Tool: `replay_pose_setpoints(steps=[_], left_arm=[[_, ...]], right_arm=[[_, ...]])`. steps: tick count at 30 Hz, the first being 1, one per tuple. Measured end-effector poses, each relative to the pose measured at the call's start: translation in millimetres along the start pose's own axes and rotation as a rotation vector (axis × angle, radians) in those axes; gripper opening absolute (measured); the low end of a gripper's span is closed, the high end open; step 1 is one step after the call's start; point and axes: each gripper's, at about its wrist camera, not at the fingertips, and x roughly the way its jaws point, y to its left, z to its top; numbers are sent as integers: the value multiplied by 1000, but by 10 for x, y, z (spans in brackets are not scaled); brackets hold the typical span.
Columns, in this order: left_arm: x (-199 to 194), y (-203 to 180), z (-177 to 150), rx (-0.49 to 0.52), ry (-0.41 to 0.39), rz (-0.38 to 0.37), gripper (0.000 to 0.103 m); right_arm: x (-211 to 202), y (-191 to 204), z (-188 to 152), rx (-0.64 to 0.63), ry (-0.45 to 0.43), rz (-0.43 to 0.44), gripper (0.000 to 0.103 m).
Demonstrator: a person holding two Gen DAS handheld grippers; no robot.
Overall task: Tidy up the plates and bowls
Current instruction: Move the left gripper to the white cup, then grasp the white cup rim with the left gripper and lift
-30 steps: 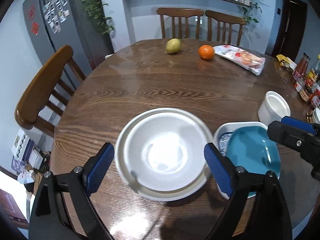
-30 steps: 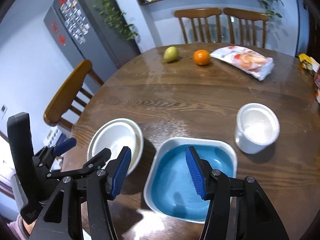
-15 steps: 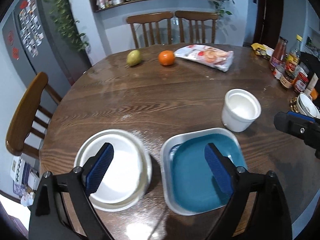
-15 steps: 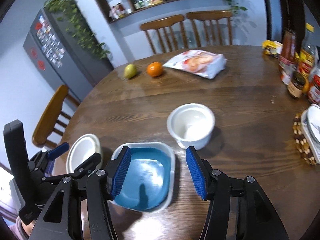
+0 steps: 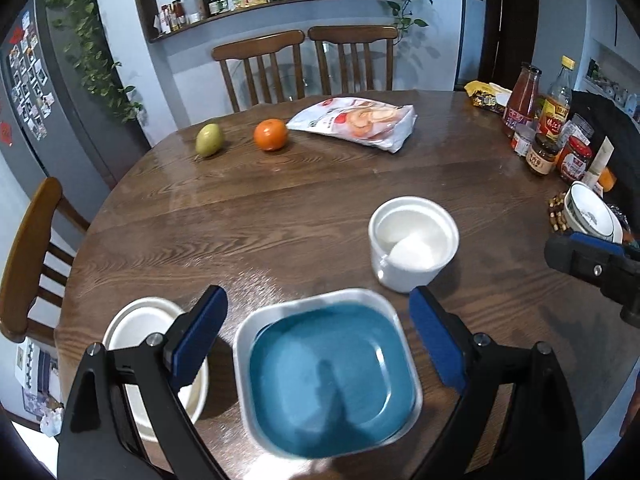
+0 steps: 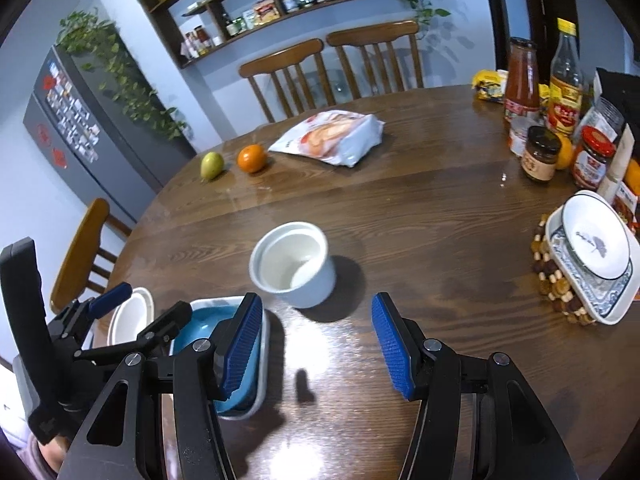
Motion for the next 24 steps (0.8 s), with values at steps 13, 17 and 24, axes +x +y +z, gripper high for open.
replay_pose_setpoints(steps=[13, 17, 24], left_arm=[[525, -242, 305, -3, 87, -26, 90], [733, -288, 327, 10, 137, -33, 80], [969, -354, 332, 18, 210, -58, 63]], right_arm=[[439, -129, 249, -16, 76, 13, 58], [707, -175, 348, 0, 126, 41, 58], [1083, -172, 450, 0, 210, 61, 58]])
